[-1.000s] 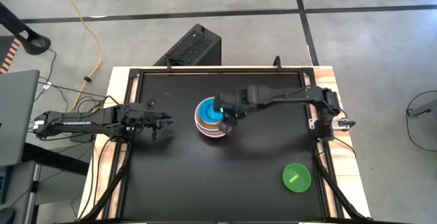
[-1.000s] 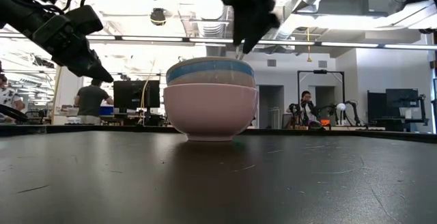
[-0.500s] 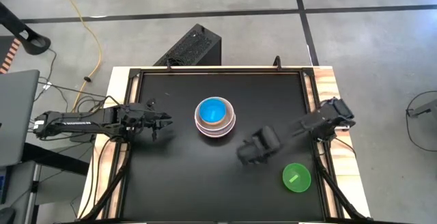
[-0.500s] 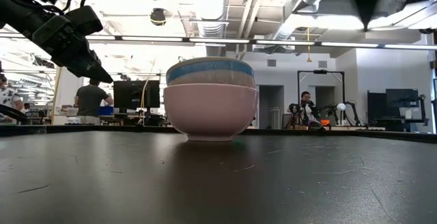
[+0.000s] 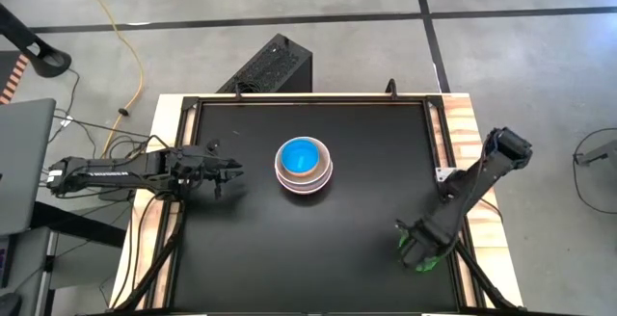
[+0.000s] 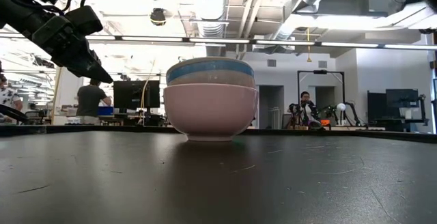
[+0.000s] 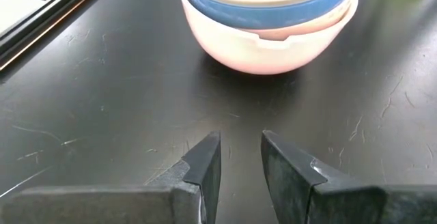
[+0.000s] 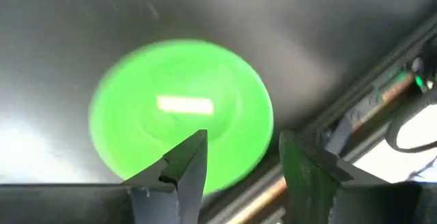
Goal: Nest bowls inside each other
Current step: Stack the green transparent bowl on top of the dark blue transparent bowl
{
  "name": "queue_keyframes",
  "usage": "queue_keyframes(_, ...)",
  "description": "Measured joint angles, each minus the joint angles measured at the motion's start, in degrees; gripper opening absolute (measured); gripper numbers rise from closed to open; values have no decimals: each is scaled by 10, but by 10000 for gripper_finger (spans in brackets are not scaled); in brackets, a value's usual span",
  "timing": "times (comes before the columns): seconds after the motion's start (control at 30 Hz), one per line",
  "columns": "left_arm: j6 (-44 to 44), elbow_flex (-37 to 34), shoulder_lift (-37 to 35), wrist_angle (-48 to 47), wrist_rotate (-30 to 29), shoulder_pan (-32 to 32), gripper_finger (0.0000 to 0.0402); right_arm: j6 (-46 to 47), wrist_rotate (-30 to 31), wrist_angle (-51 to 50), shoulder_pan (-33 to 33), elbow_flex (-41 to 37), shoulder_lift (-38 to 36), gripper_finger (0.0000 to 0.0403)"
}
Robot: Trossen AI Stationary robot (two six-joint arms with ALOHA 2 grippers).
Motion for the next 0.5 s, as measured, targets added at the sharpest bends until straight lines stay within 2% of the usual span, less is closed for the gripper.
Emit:
queue_keyframes(0.17,-2,0,0,0,-1,0,94,-15,-16,26,23,-46,-1,197)
queue_keyframes(0.5,-6,0,0,0,-1,0,94,-62,-14,67,9,-98,-1,196)
